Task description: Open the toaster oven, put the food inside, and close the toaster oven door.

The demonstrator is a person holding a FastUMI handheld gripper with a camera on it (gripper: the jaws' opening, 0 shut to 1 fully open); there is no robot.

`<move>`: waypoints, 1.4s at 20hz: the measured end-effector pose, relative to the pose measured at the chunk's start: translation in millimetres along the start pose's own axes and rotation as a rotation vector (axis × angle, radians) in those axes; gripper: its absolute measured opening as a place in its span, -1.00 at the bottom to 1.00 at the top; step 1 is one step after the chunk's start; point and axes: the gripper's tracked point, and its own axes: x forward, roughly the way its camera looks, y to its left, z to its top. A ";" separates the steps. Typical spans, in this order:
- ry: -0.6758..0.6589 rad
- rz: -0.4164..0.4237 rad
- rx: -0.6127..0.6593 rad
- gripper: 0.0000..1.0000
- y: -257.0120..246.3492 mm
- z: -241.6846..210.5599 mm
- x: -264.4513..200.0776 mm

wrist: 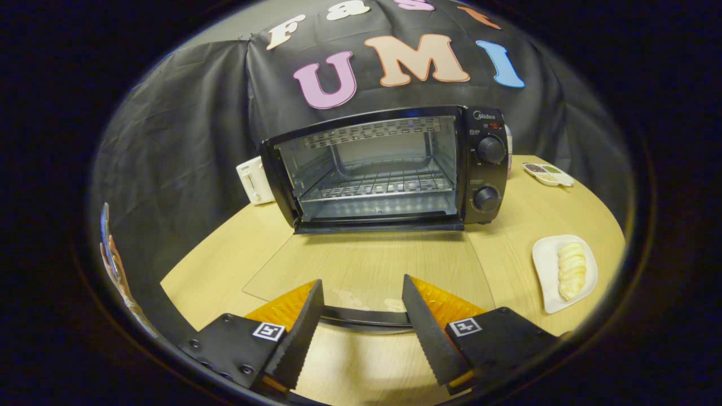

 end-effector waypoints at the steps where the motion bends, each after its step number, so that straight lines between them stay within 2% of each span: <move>1: 0.001 0.012 -0.006 0.80 1.2 1.3 -2.0; 5: -0.015 0.043 -0.016 0.80 -0.1 10.9 -15.1; 10: -0.101 0.003 -0.006 0.80 -30.0 44.7 -43.0; 15: -0.168 -0.134 0.043 0.79 -101.5 76.8 -77.8; 19: -0.168 -0.239 0.066 0.79 -158.6 81.5 -92.0; 23: -0.105 -0.329 0.107 0.79 -208.4 58.2 -89.1; 26: -0.032 -0.438 0.121 0.80 -253.3 28.8 -82.1; 28: 0.020 -0.480 0.130 0.80 -270.4 11.2 -72.7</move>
